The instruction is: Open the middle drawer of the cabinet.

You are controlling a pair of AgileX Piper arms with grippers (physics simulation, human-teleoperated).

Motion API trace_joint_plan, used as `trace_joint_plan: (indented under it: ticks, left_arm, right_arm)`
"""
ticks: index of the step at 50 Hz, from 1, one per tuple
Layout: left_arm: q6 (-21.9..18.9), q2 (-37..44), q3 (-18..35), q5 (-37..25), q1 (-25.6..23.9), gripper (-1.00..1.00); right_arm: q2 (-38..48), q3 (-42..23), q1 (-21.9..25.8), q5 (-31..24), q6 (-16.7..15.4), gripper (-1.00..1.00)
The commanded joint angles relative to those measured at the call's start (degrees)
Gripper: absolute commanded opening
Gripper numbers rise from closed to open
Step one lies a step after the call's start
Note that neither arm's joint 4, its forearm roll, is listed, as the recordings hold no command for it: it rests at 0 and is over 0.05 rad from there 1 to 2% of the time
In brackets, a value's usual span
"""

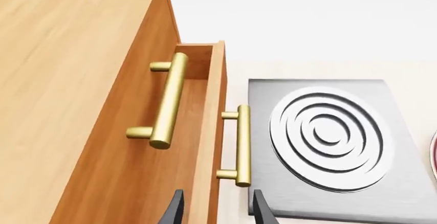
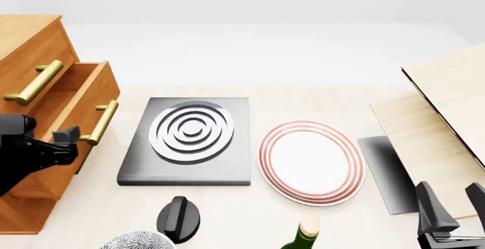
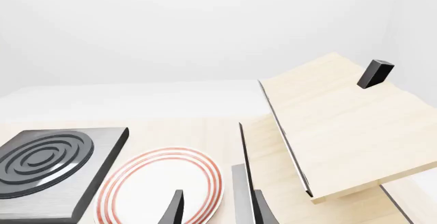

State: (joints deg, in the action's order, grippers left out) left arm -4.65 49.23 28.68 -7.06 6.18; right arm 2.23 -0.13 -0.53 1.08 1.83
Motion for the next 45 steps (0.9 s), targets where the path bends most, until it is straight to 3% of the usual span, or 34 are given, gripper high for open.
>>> trace_joint_plan:
  ticks: [1,35,45]
  left_arm:
    - [0.58,3.80,-1.33,3.70,-0.21,1.00]
    - [-0.66,8.40,-5.26,9.17,0.67,1.00]
    - [0.48,5.07,-4.56,5.56,-2.70,1.00]
  right_arm:
    - [-0.02,0.00,0.00,-0.01,0.01,1.00]
    - [0.01,0.00,0.00,0.00,0.01,1.00]
    - [0.01,0.00,0.01,0.00,0.00,1.00]
